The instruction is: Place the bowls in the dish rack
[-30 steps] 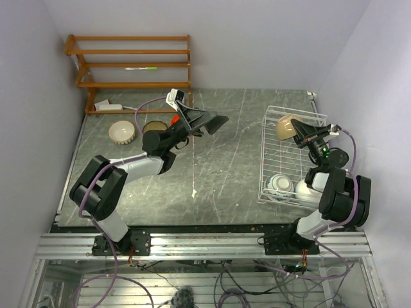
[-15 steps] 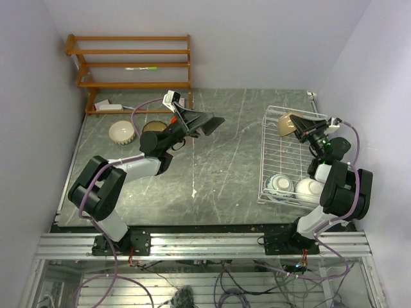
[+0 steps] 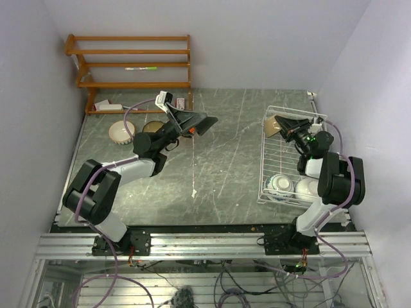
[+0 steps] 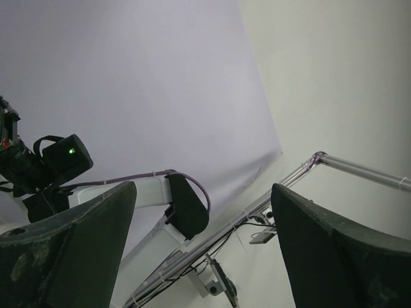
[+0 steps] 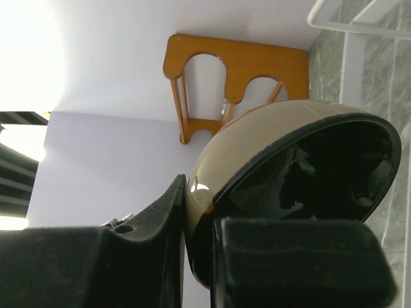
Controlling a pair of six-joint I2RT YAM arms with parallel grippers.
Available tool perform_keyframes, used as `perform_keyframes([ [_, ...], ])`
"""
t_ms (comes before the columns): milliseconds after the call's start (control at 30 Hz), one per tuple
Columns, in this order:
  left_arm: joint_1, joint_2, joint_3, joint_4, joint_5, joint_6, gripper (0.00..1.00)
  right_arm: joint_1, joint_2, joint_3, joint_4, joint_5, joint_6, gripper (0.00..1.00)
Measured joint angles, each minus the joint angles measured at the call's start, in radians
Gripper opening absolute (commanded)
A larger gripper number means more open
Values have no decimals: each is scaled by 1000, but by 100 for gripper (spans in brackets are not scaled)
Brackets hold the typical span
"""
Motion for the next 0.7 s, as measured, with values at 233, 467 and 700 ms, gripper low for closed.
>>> perform_keyframes([
  [233, 31, -26, -20, 0, 6, -2, 96, 5, 54, 0, 0, 50, -12, 0],
  [467, 47, -26, -29, 0, 13, -4, 97, -1, 150, 7, 25, 76, -13, 0],
  [700, 50, -26, -40, 0, 16, -3, 97, -11, 181, 15, 62, 75, -13, 0],
])
